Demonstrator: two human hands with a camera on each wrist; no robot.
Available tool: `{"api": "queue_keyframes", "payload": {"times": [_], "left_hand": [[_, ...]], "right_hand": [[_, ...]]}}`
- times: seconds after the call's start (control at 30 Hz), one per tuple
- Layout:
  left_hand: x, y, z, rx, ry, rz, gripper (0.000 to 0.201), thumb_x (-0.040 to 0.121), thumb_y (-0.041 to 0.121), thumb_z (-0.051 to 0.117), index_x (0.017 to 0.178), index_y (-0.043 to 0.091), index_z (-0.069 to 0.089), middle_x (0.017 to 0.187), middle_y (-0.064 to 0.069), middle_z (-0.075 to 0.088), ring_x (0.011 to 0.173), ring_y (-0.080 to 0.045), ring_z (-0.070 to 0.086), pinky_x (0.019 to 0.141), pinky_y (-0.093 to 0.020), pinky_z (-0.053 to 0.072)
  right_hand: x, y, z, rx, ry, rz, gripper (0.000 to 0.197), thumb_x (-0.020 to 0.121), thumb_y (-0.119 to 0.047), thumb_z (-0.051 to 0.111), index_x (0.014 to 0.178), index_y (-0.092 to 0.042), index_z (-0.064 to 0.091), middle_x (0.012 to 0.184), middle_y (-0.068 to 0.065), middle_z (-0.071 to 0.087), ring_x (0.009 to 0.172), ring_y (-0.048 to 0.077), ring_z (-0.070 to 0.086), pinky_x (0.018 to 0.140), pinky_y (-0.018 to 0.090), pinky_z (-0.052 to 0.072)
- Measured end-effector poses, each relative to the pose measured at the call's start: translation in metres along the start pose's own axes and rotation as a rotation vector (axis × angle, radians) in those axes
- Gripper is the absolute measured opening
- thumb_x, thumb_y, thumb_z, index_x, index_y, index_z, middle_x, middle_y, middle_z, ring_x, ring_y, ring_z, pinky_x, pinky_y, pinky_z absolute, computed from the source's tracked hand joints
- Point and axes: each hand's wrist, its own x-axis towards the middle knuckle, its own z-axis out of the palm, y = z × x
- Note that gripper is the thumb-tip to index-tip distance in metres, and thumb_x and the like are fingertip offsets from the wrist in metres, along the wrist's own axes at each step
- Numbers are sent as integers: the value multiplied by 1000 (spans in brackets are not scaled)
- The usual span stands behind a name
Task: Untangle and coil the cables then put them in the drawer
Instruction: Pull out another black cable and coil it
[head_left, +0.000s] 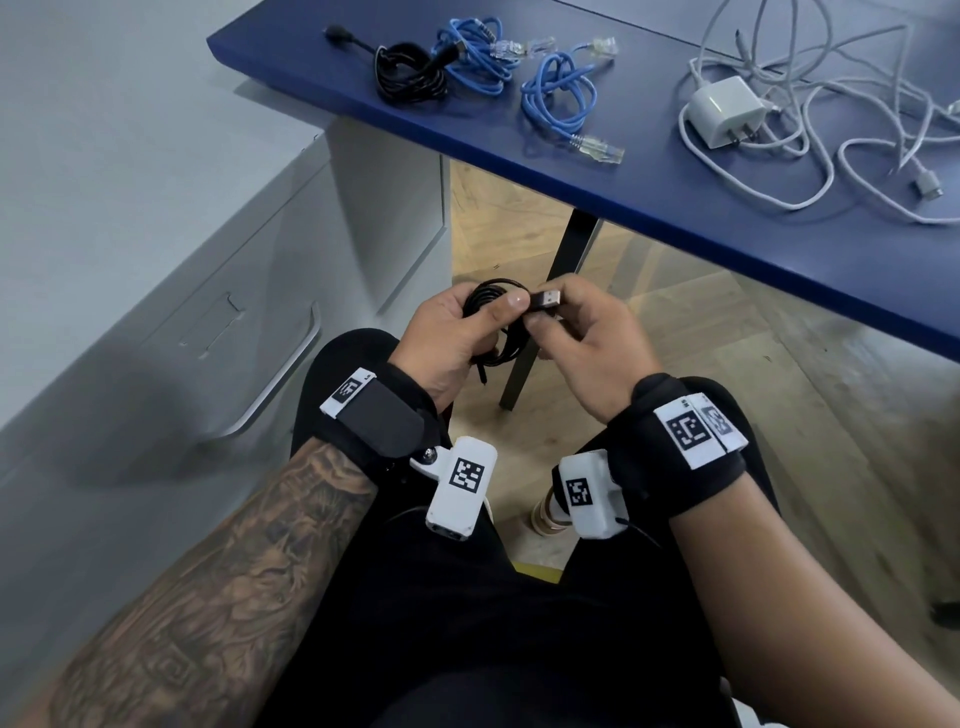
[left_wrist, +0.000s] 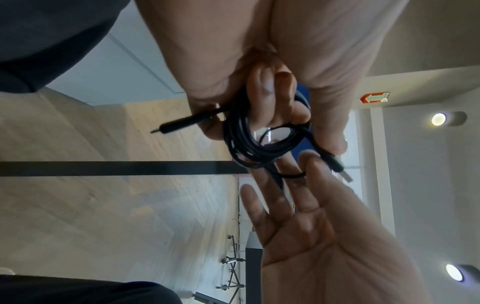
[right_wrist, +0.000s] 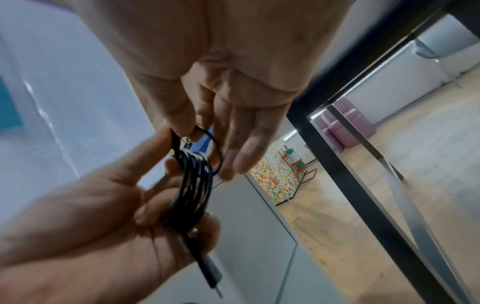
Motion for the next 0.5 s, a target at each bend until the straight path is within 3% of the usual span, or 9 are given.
{"api": "queue_keyframes", "payload": {"times": [0.1,0.17,0.3,0.4,0.5], "left_hand": [[1,-1,-2,-16,-20,-12,32,84,23,70,104,1,59,58,9,41,50,-7,25,49,-17,27],[-1,-1,0,-33,-27,-11,35,87,23,66,109,-2,57,56,10,40,50,-7,24,47,-15,28],[-2,2,1,-6,-19,-8,26,87,25,68,95,4,57,58,9,46,49,-5,33,49,-15,34],[-4,1,2,67,-54,-18,19,84,23,71,86,10,57,60,9,49,50,-6,33,50,-17,31],[-7,0,6,146,-74,-9,15,84,19,72,88,11,60,59,14,56,49,-1,41,50,-17,33]], "right_hand": [[4,-3,-3,43,65,-1,12,95,-9,60,92,-20,65,87,-6,65,85,10,62,82,34,56],[5,-5,-3,92,69,10,14,95,-10,60,91,-23,65,86,-5,65,84,15,63,80,37,57],[3,-10,-2,270,80,73,7,95,-17,60,89,-16,65,76,-2,61,75,15,59,71,32,56],[4,-9,0,208,147,3,7,92,-9,67,90,-15,64,79,6,61,73,18,58,68,29,55],[6,-8,-2,214,218,-27,12,88,-2,69,90,-12,63,80,19,59,70,28,57,65,29,56]]}}
